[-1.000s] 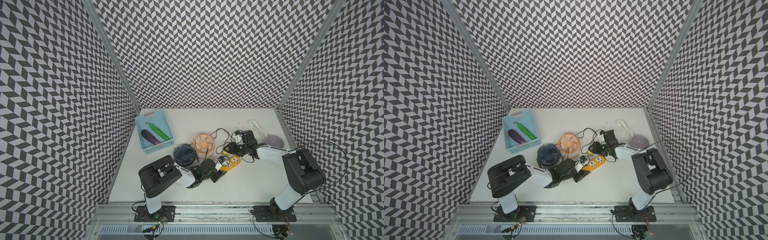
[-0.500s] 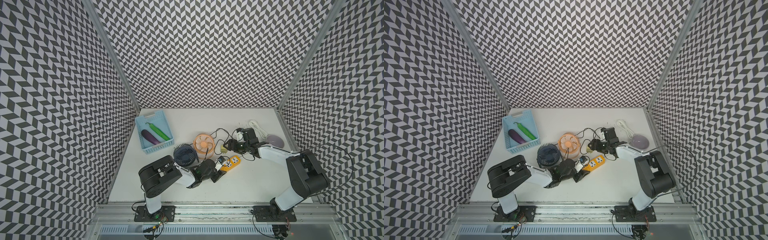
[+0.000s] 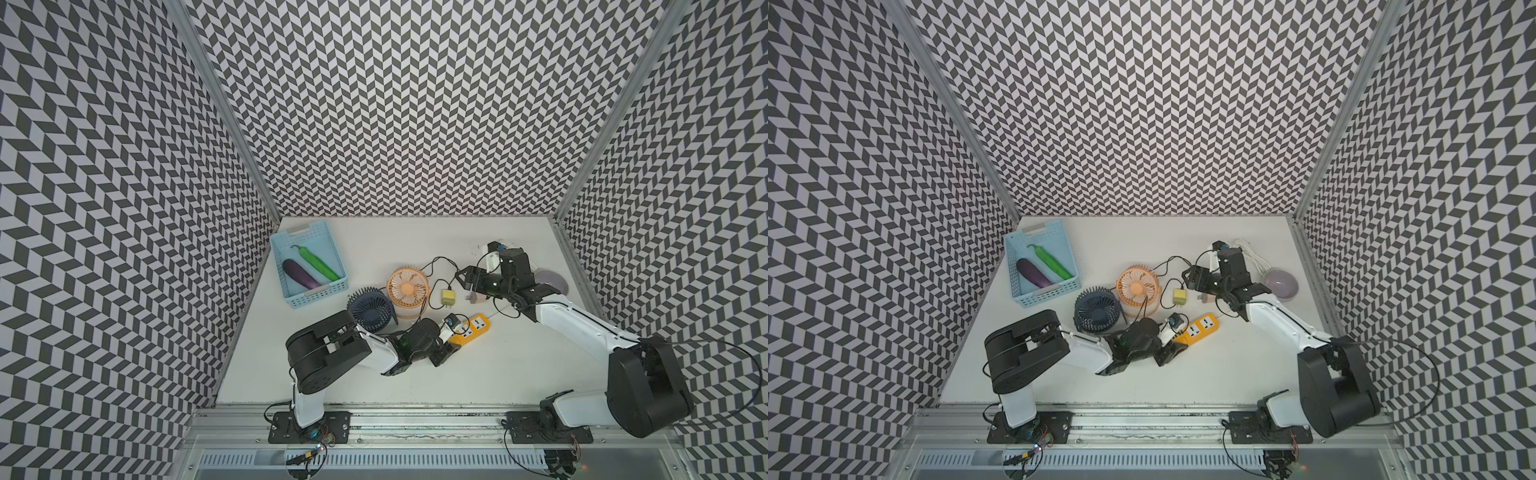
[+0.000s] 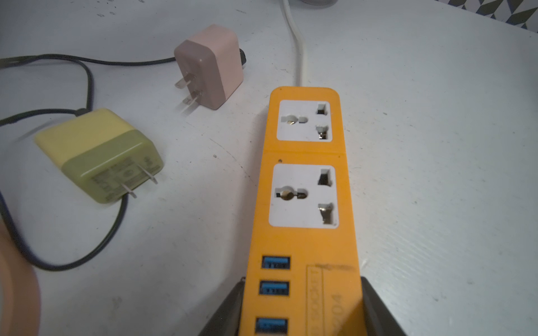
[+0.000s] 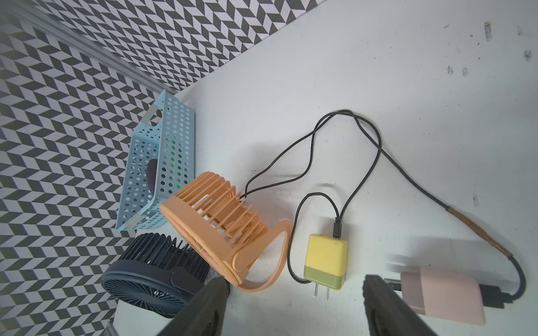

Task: Unplug the desk fan from the power strip
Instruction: Adjust the socket at the center of the board.

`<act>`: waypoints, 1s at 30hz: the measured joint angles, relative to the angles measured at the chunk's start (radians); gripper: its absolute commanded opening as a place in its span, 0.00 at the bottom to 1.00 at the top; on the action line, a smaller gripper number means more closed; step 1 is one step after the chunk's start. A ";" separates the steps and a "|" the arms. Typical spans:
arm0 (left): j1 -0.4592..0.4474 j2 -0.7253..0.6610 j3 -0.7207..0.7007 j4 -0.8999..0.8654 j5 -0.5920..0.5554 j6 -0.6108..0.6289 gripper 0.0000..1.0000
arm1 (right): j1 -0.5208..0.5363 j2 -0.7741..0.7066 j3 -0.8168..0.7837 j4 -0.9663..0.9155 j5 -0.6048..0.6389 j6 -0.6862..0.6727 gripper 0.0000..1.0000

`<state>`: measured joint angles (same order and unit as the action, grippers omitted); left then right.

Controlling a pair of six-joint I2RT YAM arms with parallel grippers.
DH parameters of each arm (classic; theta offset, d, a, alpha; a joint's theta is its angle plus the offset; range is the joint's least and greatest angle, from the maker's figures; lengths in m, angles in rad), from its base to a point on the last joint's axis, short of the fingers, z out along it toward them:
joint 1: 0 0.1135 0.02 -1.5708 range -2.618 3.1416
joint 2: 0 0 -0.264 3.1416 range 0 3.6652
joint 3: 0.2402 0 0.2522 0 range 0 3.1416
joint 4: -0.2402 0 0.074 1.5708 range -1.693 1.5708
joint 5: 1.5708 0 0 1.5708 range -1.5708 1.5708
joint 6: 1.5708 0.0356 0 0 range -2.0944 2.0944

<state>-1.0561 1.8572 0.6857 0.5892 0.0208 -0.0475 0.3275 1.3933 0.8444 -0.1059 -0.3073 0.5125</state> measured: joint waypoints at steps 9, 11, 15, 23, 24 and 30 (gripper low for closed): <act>-0.013 -0.021 -0.004 -0.033 -0.014 -0.008 1.00 | -0.001 -0.026 -0.013 -0.023 0.005 -0.015 0.78; -0.015 -0.054 -0.018 -0.040 -0.026 -0.013 1.00 | -0.001 -0.033 -0.013 -0.023 0.005 -0.019 0.78; -0.017 -0.147 -0.027 -0.068 -0.050 -0.018 1.00 | 0.013 -0.035 -0.013 -0.027 0.005 -0.033 0.78; -0.001 -0.330 0.056 -0.199 -0.129 -0.002 1.00 | 0.026 -0.028 0.063 -0.040 0.005 -0.056 0.79; 0.008 -0.341 0.081 -0.219 -0.138 0.002 1.00 | 0.026 -0.023 0.087 -0.043 0.009 -0.059 0.79; 0.134 -0.417 0.206 -0.339 -0.196 0.003 1.00 | 0.026 -0.011 0.175 -0.024 0.106 -0.063 0.84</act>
<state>-0.9222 1.4403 0.8921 0.2504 -0.1749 -0.0441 0.3531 1.3823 1.0199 -0.1295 -0.2012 0.4500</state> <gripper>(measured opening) 0.999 0.823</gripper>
